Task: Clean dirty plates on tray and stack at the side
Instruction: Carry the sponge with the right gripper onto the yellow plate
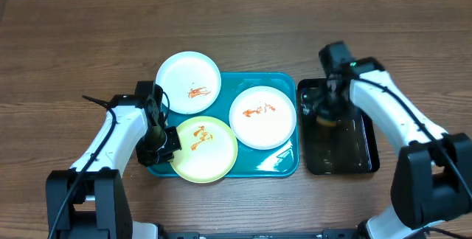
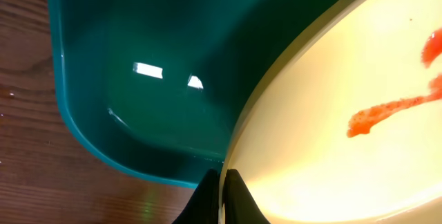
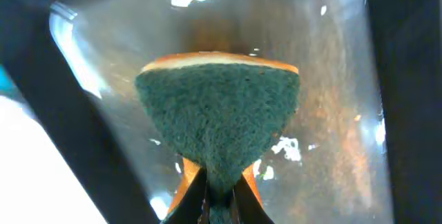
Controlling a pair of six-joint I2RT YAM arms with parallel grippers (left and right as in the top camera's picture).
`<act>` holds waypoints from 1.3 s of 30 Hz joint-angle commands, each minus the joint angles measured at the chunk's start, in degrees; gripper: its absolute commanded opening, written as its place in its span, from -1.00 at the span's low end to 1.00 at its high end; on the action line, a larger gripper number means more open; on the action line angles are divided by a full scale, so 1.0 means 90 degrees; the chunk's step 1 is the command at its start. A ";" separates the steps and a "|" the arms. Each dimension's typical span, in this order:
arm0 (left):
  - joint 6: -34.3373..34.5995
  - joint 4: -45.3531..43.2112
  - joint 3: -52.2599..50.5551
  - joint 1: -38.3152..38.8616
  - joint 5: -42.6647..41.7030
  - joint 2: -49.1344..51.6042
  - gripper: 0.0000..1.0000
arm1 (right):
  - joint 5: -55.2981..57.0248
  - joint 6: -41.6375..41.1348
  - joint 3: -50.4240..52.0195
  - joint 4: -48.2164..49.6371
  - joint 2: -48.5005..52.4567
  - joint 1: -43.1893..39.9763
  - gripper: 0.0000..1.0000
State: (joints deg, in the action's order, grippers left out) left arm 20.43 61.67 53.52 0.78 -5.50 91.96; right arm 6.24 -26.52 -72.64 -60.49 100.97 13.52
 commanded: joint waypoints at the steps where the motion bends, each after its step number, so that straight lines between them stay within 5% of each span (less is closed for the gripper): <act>1: -0.0126 -0.0010 0.0114 0.0049 -0.0056 0.0056 -0.92 | 0.0017 0.0155 -0.0515 -0.0376 -0.0486 -0.0010 -0.92; 8: -0.0126 -0.0019 0.0114 0.0049 -0.0056 0.0056 -0.92 | -0.0228 0.0163 -0.0294 -0.0627 -0.0425 -0.0010 -0.93; 10: -0.0126 -0.0027 0.0114 0.0046 -0.0056 0.0056 -0.92 | -0.1326 0.1022 -0.0228 -0.0418 -0.0430 0.0022 -0.92; 18: -0.0126 -0.0121 0.0114 0.0049 -0.0058 0.0056 -0.92 | -0.2956 0.2149 -0.0340 0.0299 -0.0920 0.0826 -0.92; 26: -0.0126 -0.0117 0.0114 0.0049 -0.0058 0.0056 -0.92 | -0.3089 0.1387 -0.0340 0.1848 -0.0318 0.3021 -0.92; 39: -0.0126 -0.0141 0.0114 0.0053 -0.0182 0.0056 -0.92 | -0.2584 0.0746 -0.0340 0.3490 0.0821 0.4505 -0.92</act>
State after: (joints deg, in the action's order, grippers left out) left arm 20.43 60.42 53.54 0.78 -6.09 91.96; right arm -20.34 -17.02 -74.98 -30.70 107.68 52.84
